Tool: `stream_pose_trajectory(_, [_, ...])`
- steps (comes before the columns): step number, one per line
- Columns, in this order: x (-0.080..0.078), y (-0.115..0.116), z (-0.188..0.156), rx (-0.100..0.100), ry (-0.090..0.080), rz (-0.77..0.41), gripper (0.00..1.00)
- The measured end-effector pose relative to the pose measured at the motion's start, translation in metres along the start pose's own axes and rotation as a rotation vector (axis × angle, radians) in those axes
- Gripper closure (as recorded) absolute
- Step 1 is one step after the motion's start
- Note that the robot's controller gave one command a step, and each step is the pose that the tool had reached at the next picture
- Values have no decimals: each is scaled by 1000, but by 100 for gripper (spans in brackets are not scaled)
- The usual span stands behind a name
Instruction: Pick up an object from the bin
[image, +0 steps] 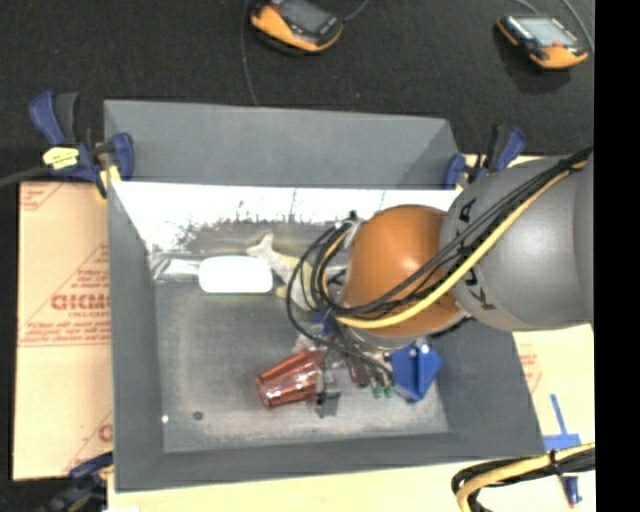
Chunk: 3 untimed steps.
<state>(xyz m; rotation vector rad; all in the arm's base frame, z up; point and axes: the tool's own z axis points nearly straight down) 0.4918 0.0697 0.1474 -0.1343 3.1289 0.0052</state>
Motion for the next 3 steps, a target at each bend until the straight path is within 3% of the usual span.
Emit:
stream_pose_trajectory(1, [-40,0,50,0,-6,-143,100])
stream_pose_trajectory(2, [-29,-2,10,-1,4,-138,100])
stream_pose_trajectory(3, [-24,-6,-31,0,6,-217,100])
